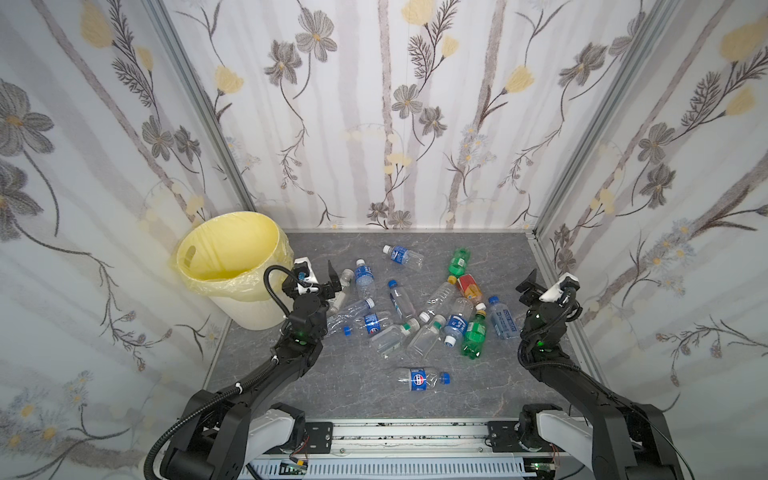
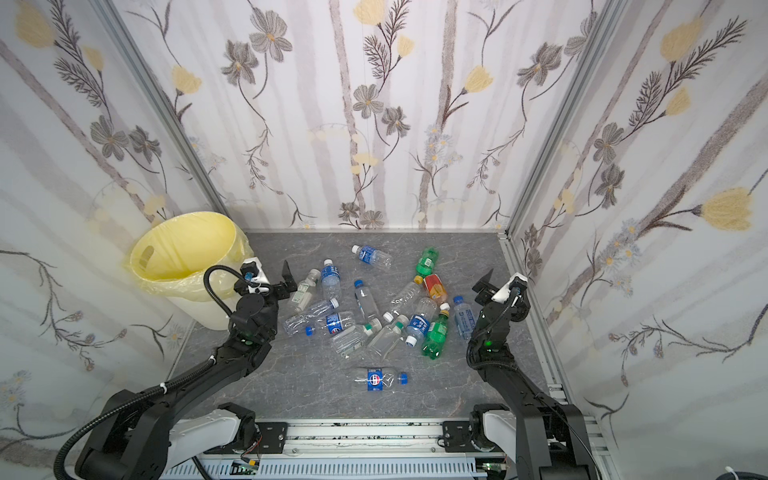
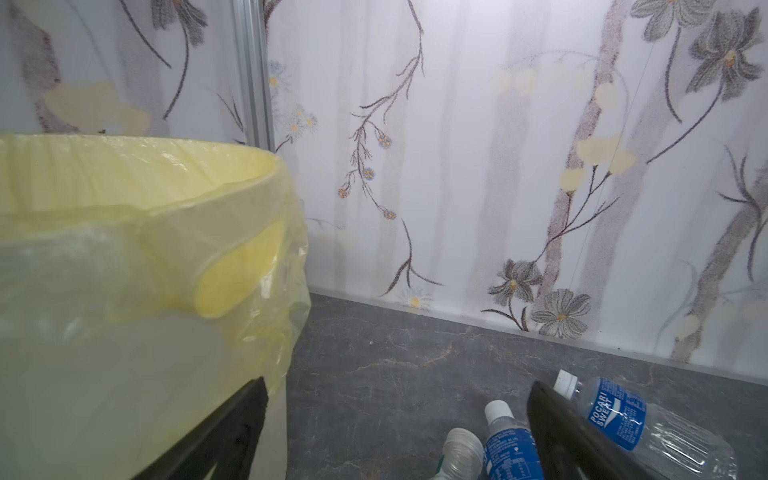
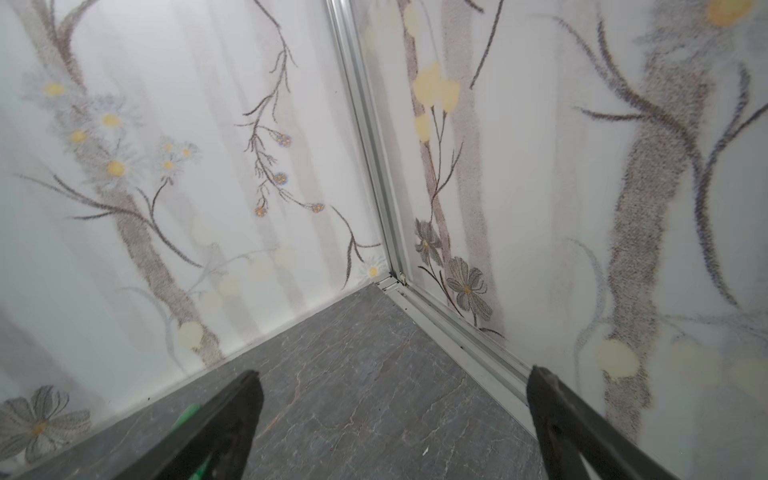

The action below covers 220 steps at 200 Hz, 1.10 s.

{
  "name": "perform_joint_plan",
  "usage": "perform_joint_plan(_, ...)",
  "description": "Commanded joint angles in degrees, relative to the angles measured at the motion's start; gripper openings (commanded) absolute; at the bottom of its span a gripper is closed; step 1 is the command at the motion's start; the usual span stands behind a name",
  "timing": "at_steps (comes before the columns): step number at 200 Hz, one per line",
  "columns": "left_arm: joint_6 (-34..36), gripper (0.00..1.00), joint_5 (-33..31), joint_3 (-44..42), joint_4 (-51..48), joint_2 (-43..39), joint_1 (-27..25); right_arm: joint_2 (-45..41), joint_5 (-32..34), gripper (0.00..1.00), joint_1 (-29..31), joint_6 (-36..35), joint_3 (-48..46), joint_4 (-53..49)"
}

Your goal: Throw the plastic bottles in the bin

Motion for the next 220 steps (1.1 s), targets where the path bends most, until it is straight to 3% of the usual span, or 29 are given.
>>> perform_joint_plan(1, -1.3, 1.00, -0.4, 6.6, -19.2, 0.2, -3.7, -1.8, -0.6, 1.00, -0.1, 4.7, 4.4, -12.9)
perform_joint_plan(28, -5.5, 1.00, 1.0, 20.7, -37.2, 3.2, -7.0, -5.8, -8.4, 1.00, -0.2, 4.6, 5.9, -15.1)
perform_joint_plan(60, -9.6, 1.00, -0.1, 38.7, -54.4, 6.4, -8.6, -5.5, -16.6, 1.00, 0.9, 6.5, 15.7, -27.5)
perform_joint_plan(84, -8.8, 1.00, -1.5, 52.9, -65.1, 12.3, -8.4, -3.4, -19.0, 1.00, 5.4, 5.8, 21.8, -32.9)
perform_joint_plan(99, -9.1, 1.00, -8.5, 63.8, -74.5, 18.2, -8.1, -2.7, -18.5, 1.00, 9.0, 3.9, 24.9, -34.1)
perform_joint_plan(125, -12.6, 1.00, -10.0, 79.7, -87.1, 26.7, -4.1, -0.7, -20.6, 1.00, 12.5, 3.4, 28.9, -36.9)
perform_joint_plan(172, -18.9, 1.00, 1.7, 89.2, -94.2, 30.6, 9.0, 2.9, -20.5, 1.00, 17.0, 1.2, 36.7, -41.3)
perform_joint_plan(220, -19.1, 0.98, 12.5, 90.3, -97.1, 35.6, 18.3, 6.4, -20.6, 1.00, 18.2, 0.7, 40.6, -42.2)
